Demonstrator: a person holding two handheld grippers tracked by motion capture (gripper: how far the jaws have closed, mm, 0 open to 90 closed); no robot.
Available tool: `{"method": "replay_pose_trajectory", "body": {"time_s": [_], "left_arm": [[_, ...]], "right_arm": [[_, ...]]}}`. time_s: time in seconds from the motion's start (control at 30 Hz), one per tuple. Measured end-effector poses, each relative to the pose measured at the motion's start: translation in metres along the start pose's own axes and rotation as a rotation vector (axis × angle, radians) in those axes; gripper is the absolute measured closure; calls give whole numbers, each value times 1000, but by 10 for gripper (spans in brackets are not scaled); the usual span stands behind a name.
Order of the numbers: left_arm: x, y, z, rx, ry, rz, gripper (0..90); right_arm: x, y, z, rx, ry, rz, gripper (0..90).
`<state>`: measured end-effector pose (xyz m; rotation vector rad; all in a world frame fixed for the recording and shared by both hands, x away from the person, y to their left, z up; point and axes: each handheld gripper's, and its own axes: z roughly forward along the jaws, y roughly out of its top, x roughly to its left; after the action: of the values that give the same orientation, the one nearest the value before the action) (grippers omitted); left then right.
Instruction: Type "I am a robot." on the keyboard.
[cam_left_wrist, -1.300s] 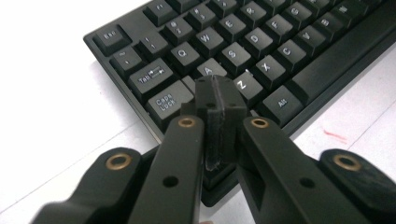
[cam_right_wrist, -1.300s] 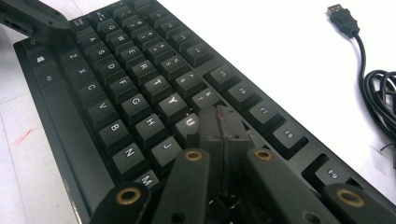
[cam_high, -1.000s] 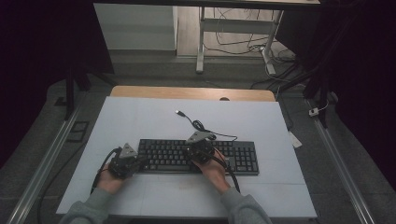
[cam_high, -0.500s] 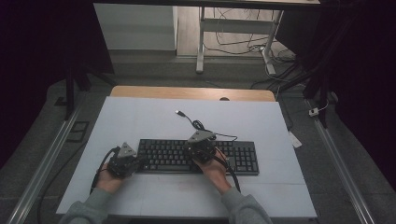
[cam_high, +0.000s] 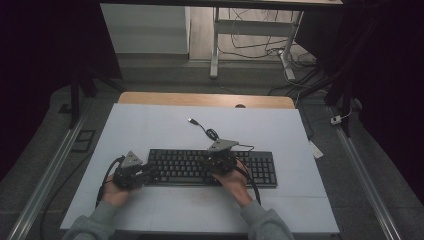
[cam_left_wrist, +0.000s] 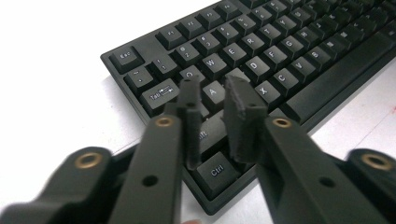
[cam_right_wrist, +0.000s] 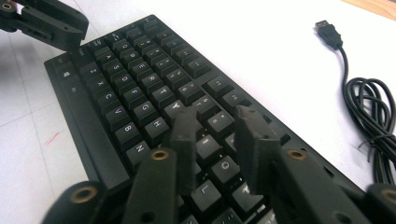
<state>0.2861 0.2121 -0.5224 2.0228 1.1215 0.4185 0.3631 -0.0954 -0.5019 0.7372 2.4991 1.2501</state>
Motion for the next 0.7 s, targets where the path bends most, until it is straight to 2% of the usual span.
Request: {"method": "replay_pose_trajectory", "body": {"time_s": [0.23,0.7], "left_arm": [[1,1,0,-12,-8,-14,614],[3,2,-1,-20,-2,-30,479]], "right_arm": [[-6,-7,-15,-11,-7,16,585],[-17,-26,-47,-21,-45,38,556]]}}
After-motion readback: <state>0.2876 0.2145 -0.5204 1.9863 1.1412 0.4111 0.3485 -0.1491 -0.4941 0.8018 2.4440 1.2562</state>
